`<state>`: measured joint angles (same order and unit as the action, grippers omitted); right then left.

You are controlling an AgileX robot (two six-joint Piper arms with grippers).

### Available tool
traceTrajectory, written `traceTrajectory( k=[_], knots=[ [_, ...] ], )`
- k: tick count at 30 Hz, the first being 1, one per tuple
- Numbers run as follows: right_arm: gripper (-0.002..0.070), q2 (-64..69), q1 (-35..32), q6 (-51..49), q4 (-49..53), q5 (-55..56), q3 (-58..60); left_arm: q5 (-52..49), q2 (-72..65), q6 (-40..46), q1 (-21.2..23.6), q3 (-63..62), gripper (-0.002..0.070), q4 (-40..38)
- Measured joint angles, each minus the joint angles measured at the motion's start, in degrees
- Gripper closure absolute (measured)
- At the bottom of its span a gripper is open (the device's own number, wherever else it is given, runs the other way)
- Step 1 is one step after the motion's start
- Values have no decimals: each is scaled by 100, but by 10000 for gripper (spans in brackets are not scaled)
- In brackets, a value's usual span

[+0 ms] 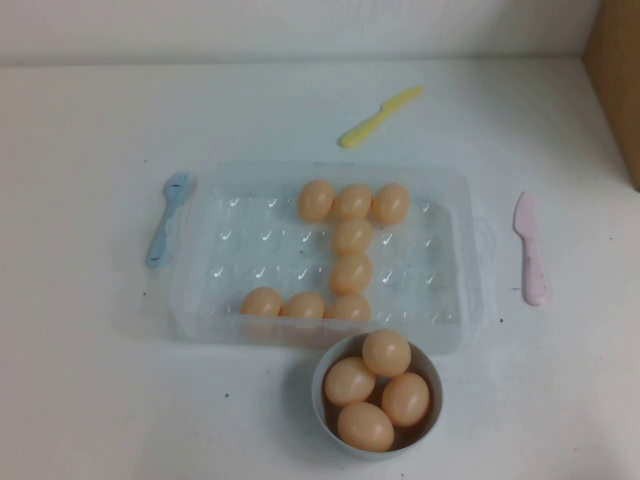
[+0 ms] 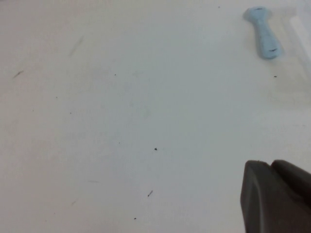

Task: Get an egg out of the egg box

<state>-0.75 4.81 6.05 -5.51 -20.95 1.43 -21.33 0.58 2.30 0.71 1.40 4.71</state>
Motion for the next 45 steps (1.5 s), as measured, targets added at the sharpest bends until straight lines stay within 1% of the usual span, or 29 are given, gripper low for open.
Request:
traceTrajectory(
  k=[16, 19, 22, 25, 27, 30, 35, 39, 42, 45],
  knots=[
    [694, 0, 0, 0, 0, 0, 0, 58, 0, -28, 0, 0, 680, -18],
    [694, 0, 0, 0, 0, 0, 0, 402, 0, -333, 0, 5, 680, -436],
    [694, 0, 0, 0, 0, 0, 0, 972, 0, -1133, 0, 5, 680, -1345],
    [694, 0, 0, 0, 0, 0, 0, 1551, 0, -1997, 0, 5, 680, -2416],
    [694, 0, 0, 0, 0, 0, 0, 1857, 0, -2339, 0, 5, 680, -2824],
    [694, 0, 0, 0, 0, 0, 0, 2078, 0, -2511, 0, 5, 680, -3042],
    [694, 0, 0, 0, 0, 0, 0, 2259, 0, -2566, 0, 5, 680, -3163],
    [694, 0, 0, 0, 0, 0, 0, 2191, 0, -2575, 0, 5, 680, -3360],
    [694, 0, 0, 0, 0, 0, 0, 1766, 0, -2587, 0, 5, 680, -3396],
    [694, 0, 0, 0, 0, 0, 0, 948, 0, -2405, 0, -198, 680, -3396]
  ],
)
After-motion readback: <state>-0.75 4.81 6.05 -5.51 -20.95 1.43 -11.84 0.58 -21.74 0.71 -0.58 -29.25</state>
